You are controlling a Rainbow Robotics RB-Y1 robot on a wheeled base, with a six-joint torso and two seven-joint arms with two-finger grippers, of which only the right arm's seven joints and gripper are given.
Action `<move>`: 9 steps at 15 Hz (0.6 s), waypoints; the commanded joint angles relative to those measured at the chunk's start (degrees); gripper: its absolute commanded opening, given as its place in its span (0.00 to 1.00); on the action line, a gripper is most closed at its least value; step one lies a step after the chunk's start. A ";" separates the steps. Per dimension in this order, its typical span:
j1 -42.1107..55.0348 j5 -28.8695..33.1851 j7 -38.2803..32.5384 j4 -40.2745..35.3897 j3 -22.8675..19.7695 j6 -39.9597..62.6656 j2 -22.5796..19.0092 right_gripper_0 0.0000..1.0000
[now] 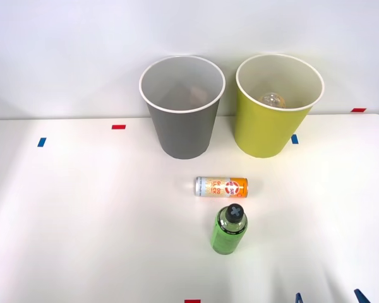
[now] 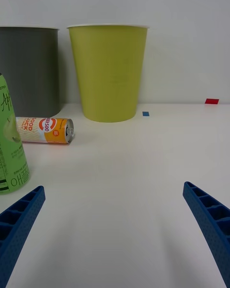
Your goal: Put cans in the gray bin, plastic bottles in the light green bin
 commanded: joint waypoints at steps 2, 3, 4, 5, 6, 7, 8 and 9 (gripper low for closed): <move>0.00 0.00 -0.01 0.00 0.00 0.01 0.00 1.00; 0.00 0.00 -0.01 0.00 0.00 0.01 0.00 1.00; 0.00 0.00 -0.01 0.00 0.00 0.01 0.00 1.00; 0.00 0.00 -0.01 0.00 0.00 0.01 0.00 1.00; 0.00 0.00 -0.01 0.00 0.00 0.01 0.00 1.00; 0.00 0.00 -0.01 0.00 0.00 0.01 0.00 1.00; 0.00 0.00 -0.01 0.00 0.00 0.01 0.00 1.00; 0.00 0.00 -0.01 0.00 0.00 0.01 0.00 1.00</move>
